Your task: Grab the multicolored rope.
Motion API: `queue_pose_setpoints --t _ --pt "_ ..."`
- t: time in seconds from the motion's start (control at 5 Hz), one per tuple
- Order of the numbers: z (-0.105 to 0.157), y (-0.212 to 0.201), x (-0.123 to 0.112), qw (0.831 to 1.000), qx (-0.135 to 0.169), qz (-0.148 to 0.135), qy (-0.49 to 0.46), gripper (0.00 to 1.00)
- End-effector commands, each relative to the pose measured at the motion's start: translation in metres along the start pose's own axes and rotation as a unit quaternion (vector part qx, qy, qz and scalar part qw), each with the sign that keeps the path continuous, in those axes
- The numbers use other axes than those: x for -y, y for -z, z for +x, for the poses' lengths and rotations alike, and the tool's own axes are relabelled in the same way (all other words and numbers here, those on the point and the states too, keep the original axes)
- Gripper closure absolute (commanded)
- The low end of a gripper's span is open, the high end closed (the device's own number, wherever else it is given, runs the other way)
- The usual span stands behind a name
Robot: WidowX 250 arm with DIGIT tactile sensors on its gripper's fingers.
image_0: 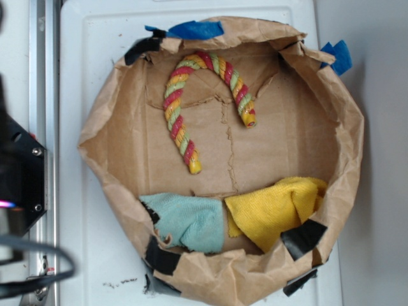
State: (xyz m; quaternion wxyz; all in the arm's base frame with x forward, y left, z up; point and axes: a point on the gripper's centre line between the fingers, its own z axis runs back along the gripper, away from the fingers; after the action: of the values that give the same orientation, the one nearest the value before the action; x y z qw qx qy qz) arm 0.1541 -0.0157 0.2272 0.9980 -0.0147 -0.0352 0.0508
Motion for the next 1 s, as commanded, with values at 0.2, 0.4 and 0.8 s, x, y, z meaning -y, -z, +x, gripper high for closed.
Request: queue_pose_setpoints --t 0.2,0.4,0.8 --pt "0.081 0.050 -0.027 0.951 0.033 -0.035 -0.305 0.00" --pt "0.081 0.050 -0.027 0.951 0.033 -0.035 -0.305 0.00" --pt "0.081 0.050 -0.027 0.951 0.033 -0.035 -0.305 0.00"
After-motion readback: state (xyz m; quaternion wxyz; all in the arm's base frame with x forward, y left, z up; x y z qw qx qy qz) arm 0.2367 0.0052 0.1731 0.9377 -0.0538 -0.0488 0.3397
